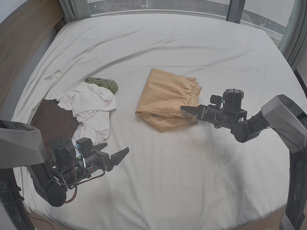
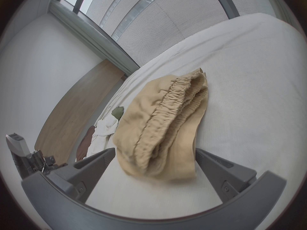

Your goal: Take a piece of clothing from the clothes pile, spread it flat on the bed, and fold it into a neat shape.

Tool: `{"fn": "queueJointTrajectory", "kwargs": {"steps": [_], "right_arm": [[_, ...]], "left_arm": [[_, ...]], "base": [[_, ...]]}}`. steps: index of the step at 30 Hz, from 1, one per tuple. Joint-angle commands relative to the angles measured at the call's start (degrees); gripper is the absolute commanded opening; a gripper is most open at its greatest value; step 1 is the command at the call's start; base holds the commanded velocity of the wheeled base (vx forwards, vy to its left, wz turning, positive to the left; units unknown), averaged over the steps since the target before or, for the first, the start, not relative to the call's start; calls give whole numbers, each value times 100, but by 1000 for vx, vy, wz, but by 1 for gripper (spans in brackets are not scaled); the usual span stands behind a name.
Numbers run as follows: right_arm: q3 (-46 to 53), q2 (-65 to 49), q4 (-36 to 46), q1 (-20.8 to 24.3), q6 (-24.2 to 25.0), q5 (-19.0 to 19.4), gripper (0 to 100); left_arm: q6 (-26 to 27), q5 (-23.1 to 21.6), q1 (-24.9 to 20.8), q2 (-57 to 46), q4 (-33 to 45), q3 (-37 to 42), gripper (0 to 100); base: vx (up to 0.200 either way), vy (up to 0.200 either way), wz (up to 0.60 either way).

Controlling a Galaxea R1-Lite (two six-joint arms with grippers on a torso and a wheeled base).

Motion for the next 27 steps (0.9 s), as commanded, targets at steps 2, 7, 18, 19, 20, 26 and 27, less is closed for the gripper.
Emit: {"fn": "queueJointTrajectory", "kwargs": {"steps": [2,7,18,19,20,26,27], "right_arm": [[1754,-1702,-600,30,-396,-149,100],[2448,-2730,-573,162,-440,-149,100],[4083,-5815,762,294,-510,-166,100],[4083,-5815,762,294,-510,-166,100],[4408,-6307,859,259,-519,-166,100],[4971,-7722,1395,118,-572,-166,100],[5094,-8153,1650,57,-572,-166,100]], "left_arm": [[-72,-140,17,-347,-10,38,100],[-344,-307,-168,-1042,-1,117,100],[-459,-351,-159,-3151,131,1119,100],[-459,-351,-159,-3151,131,1119,100],[-459,-298,-133,-3520,157,1260,100],[-406,-211,553,-4329,219,1453,100],[-406,-193,764,-4566,227,1567,100]], "base": [[0,0,0],[0,0,0],[0,0,0],[0,0,0],[0,0,0],[0,0,0],[0,0,0]]}}
